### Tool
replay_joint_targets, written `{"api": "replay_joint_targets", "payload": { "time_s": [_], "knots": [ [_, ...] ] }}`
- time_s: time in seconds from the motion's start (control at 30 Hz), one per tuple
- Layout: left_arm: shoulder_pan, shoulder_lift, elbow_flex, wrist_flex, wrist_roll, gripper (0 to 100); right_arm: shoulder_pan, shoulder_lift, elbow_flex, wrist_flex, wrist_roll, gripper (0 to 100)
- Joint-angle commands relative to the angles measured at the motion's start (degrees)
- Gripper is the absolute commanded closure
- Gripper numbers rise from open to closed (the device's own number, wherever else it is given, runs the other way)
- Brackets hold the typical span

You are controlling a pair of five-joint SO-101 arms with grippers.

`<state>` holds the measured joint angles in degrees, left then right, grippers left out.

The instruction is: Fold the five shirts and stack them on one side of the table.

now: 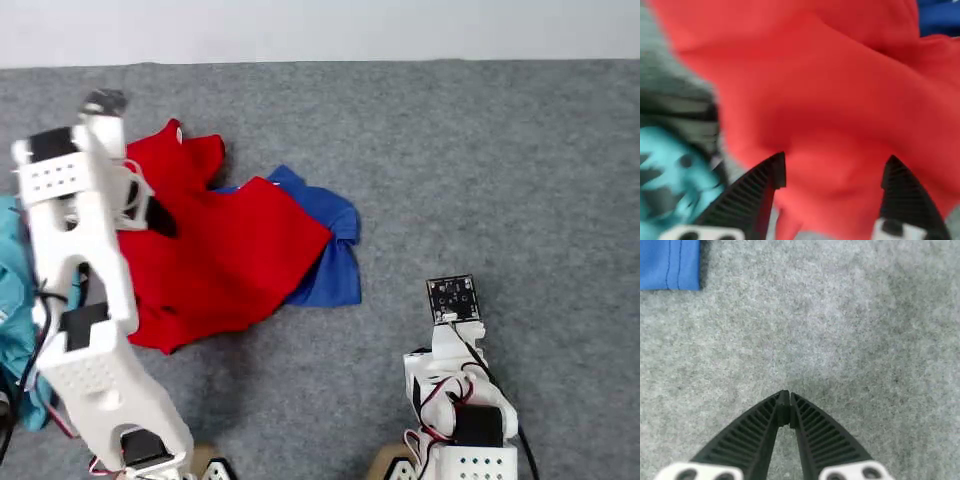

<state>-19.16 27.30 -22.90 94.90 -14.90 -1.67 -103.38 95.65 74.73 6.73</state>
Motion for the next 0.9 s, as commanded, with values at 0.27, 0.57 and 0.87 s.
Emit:
{"api": "replay_joint_targets", "payload": {
  "time_s": [0.27, 0.57, 0.87],
  "knots": [
    [2.9, 9.49, 0.13, -2.99, -0.79, 93, -0.13, -0.48, 0.79, 0.22, -0.44, 99.0],
    [-0.09, -2.02, -7.43, 4.57, -1.41, 100, -0.13, -0.48, 0.79, 0.22, -0.44, 99.0],
    [-13.45, -21.01, -10.24, 3.34, -1.41, 100, -0.13, -0.48, 0.79, 0.22, -0.44, 99.0]
  ]
}}
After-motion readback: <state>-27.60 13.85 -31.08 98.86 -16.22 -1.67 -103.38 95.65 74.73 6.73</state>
